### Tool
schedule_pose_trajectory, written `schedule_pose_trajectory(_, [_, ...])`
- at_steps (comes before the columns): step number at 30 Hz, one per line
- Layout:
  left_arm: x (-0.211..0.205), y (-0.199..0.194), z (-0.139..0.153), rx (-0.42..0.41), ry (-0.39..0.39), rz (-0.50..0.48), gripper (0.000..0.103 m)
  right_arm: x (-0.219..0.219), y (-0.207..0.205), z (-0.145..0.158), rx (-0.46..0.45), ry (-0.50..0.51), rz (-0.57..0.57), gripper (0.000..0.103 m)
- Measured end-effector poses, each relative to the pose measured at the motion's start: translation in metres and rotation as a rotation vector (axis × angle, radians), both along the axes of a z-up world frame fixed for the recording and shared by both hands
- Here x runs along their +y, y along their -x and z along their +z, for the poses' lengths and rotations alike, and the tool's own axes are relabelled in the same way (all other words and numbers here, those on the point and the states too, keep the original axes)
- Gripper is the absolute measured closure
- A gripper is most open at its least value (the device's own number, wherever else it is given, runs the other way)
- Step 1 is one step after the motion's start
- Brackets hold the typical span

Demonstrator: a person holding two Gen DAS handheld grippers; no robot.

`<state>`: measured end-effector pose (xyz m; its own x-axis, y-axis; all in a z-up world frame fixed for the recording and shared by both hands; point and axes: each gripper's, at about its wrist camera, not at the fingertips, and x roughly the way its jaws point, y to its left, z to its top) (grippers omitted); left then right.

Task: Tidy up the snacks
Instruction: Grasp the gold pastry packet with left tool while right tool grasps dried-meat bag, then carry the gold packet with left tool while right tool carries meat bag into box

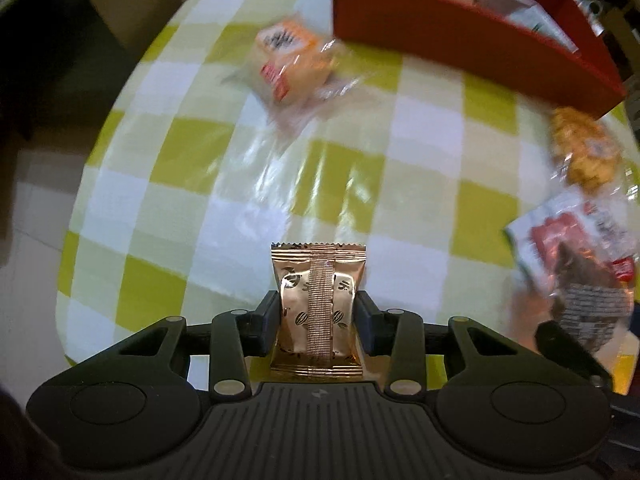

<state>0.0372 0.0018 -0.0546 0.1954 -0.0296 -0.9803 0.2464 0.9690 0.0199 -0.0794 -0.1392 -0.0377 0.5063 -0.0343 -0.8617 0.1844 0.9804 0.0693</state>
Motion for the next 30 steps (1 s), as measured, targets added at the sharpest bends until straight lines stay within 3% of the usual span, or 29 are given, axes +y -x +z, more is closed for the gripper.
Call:
schedule_pose_trajectory(11, [-0.036, -0.034, 0.041, -0.068, 0.084, -0.05, 0.056, -0.025, -0.039, 0.021, -0.037, 0.027, -0.055, 0.022])
schedule_pose_trajectory(30, [-0.086, -0.102, 0.06, -0.165, 0.112, -0.082, 0.056, -0.08, -0.111, 0.036, -0.089, -0.005, -0.129, 0.022])
